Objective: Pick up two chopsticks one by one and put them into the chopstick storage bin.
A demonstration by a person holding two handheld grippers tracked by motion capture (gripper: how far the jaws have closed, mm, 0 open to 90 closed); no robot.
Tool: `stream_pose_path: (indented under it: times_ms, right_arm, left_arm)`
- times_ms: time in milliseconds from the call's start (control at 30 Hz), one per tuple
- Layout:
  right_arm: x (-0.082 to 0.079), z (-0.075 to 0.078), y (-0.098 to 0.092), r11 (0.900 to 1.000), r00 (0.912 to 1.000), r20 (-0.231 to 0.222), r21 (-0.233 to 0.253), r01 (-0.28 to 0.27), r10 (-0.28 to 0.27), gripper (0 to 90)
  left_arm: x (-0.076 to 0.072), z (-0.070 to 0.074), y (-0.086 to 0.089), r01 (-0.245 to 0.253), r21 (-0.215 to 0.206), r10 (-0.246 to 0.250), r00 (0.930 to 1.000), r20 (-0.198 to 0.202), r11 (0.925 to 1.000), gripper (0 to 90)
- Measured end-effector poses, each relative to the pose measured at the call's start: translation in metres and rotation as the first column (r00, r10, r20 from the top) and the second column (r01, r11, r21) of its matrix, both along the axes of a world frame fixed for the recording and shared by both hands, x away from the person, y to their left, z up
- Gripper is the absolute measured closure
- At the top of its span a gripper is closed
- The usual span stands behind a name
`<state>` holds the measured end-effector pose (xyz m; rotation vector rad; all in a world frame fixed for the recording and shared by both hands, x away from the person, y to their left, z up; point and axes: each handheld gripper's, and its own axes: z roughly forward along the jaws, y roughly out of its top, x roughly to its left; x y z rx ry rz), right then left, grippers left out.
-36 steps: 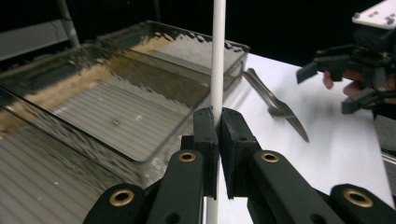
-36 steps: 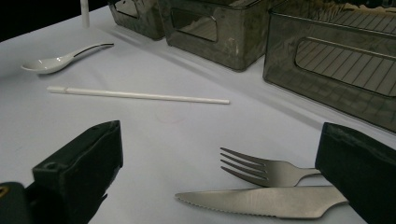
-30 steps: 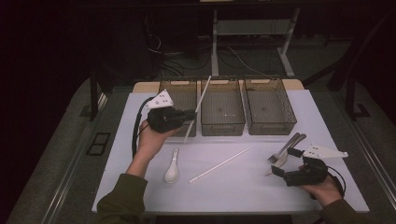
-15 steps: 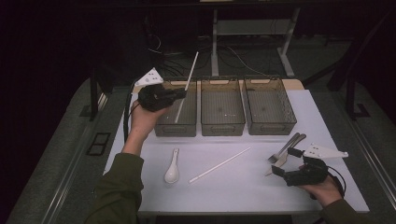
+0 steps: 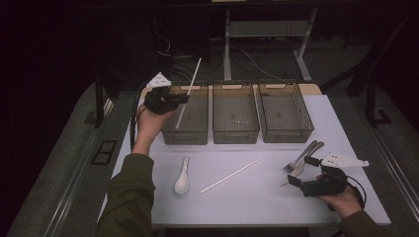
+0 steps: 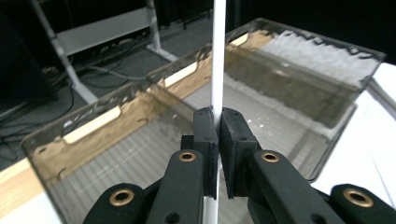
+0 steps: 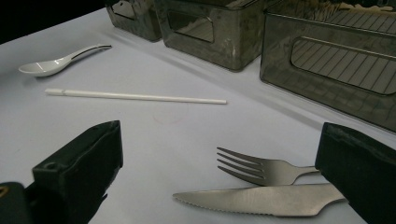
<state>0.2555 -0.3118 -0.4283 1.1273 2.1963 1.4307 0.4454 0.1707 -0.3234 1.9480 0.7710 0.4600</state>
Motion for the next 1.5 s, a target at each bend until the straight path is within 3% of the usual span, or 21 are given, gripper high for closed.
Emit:
stream_pose_path:
  times_ms: [300, 400, 633, 967, 1200, 1500]
  right_arm:
    - [0.0, 0.0, 0.0, 1.0, 1.0, 0.001, -0.001, -0.001, 0.001, 0.7]
    - [0.0, 0.0, 0.0, 1.0, 1.0, 0.002, -0.001, -0.001, 0.001, 0.7]
    - [0.0, 0.0, 0.0, 1.0, 1.0, 0.001, -0.001, -0.001, 0.001, 0.7]
    - [0.0, 0.0, 0.0, 1.0, 1.0, 0.0, -0.003, 0.0, 0.0, 0.7]
    - [0.0, 0.0, 0.0, 1.0, 1.0, -0.001, -0.003, 0.001, -0.001, 0.7]
    - [0.0, 0.0, -0.001, 1.0, 1.0, 0.001, 0.0, 0.0, 0.0, 0.7]
  left_arm:
    - [0.009, -0.019, 0.009, -0.058, 0.04, 0.061, 0.9958, -0.068, 0.9975, 84.6]
    - [0.01, -0.025, 0.01, -0.067, 0.082, 0.075, 0.9929, -0.093, 0.9943, 84.6]
    - [0.012, -0.04, 0.016, -0.098, 0.099, 0.112, 0.9829, -0.146, 0.9902, 84.6]
    - [0.014, -0.052, 0.019, -0.115, 0.127, 0.136, 0.9762, -0.169, 0.9851, 84.4]
    - [0.019, -0.058, 0.012, -0.119, 0.149, 0.146, 0.9716, -0.186, 0.9816, 83.9]
    - [0.026, -0.067, 0.003, -0.141, 0.183, 0.18, 0.9601, -0.214, 0.9729, 83.4]
